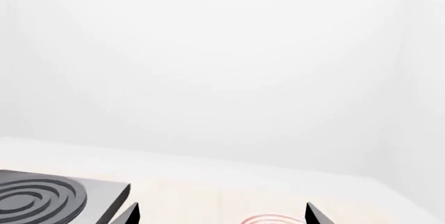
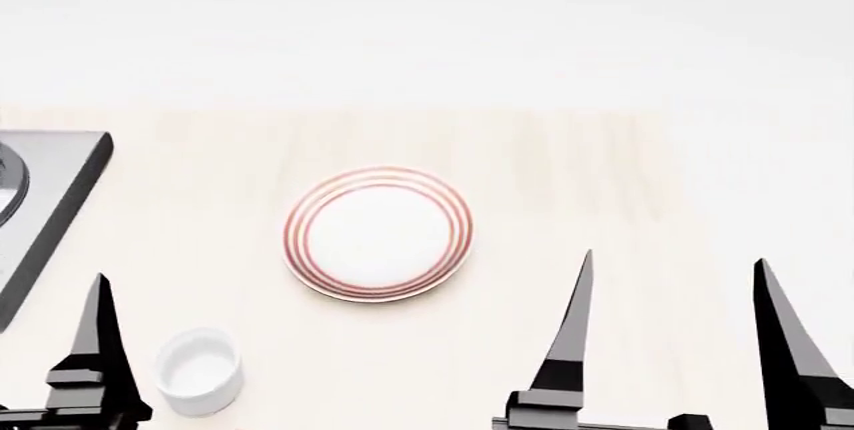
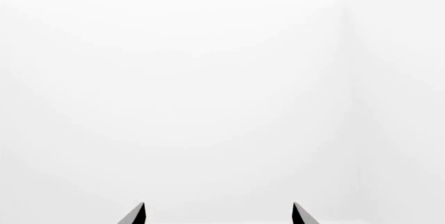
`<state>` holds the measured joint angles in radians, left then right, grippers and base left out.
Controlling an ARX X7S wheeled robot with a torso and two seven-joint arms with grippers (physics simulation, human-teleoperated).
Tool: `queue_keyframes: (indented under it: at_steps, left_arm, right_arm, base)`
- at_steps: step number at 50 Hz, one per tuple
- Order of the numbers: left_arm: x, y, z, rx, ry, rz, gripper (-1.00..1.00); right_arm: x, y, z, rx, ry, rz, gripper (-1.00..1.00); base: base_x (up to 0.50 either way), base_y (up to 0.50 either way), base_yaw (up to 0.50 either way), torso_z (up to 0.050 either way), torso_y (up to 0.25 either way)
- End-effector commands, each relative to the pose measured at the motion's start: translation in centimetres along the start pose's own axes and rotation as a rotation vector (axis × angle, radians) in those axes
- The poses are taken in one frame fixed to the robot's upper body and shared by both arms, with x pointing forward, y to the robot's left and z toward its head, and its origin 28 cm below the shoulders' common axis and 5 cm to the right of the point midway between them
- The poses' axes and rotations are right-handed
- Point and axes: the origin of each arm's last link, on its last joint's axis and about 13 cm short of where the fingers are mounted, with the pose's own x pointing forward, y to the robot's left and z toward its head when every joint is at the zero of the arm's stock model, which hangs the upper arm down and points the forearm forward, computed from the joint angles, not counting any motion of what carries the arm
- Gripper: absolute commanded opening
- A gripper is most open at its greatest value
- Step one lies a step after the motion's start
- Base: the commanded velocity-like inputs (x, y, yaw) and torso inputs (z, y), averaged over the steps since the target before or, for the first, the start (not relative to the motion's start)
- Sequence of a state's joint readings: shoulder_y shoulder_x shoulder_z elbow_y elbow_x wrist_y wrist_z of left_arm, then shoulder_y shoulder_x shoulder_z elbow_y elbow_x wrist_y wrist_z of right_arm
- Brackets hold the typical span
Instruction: Pick the akita bowl on the cookies box and place it on the plate.
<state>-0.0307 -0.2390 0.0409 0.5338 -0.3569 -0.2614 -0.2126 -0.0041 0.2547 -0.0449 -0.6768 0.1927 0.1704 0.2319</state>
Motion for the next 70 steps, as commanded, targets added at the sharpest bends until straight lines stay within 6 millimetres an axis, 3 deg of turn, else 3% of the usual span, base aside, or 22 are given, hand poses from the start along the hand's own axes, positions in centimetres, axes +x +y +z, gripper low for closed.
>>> queue_keyframes:
  at_steps: [1,22,32,64,70]
  left_arm:
    - [0.02,0.07,0.12,-0.02,0.005,-0.01,1.0]
    - [0.07,0.18,0.22,-0.029,0.016,-0.012,1.0]
    - [0.18,0.29,0.25,-0.046,0.02,-0.035,1.0]
    - [0.08,0.4,0.28,-0.034,0.001,-0.017,1.0]
    - [0.3,0.36,0.06,-0.027,0.039,0.008,1.0]
  right_arm:
    - [-0.02,0.04,0.03,-0.008,-0.002,0.005,1.0]
    - [-0.14,-0.04,-0.02,-0.013,-0.013,0.013,1.0]
    - [-0.06,-0.15,0.01,-0.017,-0.017,0.009,1.0]
    - [-0.15,-0.07,-0.02,-0.016,-0.013,0.012,1.0]
    - [-0.01,0.0,-0.54,0.039,0.079,0.058,1.0]
  base:
    - [0.0,0.0,0.0,0.05,0.0]
    - [0.0,0.0,0.0,0.05,0.0]
    - [0.0,0.0,0.0,0.0,-0.008]
    - [0.0,0.0,0.0,0.0,-0.25]
    - [0.0,0.0,0.0,0.0,-0.176]
